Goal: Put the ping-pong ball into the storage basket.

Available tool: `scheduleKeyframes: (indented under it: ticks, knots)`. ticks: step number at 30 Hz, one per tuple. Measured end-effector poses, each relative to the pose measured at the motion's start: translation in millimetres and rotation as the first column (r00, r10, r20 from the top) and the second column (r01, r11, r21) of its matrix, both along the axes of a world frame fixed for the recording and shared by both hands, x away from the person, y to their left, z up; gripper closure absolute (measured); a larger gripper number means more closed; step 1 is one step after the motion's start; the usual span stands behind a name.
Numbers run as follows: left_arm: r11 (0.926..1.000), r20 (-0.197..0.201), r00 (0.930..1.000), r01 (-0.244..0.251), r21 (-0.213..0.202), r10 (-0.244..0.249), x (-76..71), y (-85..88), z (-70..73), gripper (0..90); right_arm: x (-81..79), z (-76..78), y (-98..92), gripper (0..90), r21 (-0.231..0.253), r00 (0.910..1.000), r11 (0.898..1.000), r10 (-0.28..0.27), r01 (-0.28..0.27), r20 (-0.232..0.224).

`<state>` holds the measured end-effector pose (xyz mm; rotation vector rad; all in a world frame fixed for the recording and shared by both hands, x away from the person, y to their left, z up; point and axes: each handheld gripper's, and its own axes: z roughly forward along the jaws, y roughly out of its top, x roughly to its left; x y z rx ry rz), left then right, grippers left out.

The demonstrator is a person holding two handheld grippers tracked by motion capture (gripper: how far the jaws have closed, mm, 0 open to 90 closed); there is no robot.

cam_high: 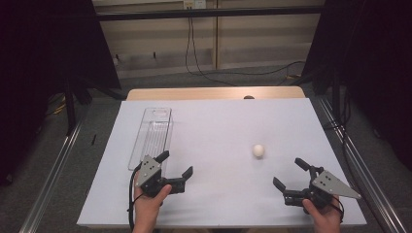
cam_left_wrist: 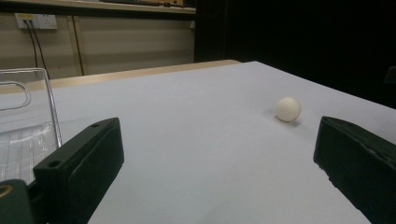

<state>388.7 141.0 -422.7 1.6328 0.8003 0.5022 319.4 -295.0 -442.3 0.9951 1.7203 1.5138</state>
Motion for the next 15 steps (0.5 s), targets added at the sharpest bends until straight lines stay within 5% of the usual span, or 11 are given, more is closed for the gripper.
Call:
scheduleKeyframes:
  ticks: [15]
  knots:
    - [0.9999, -0.014, 0.9998, 0.014, 0.002, -0.014, 2.8, -6.8, -0.8, 1.7, 0.5, 0.3, 0.5, 1.0, 0.002, 1.0000, 1.000, -0.002, 0.002, 0.000]
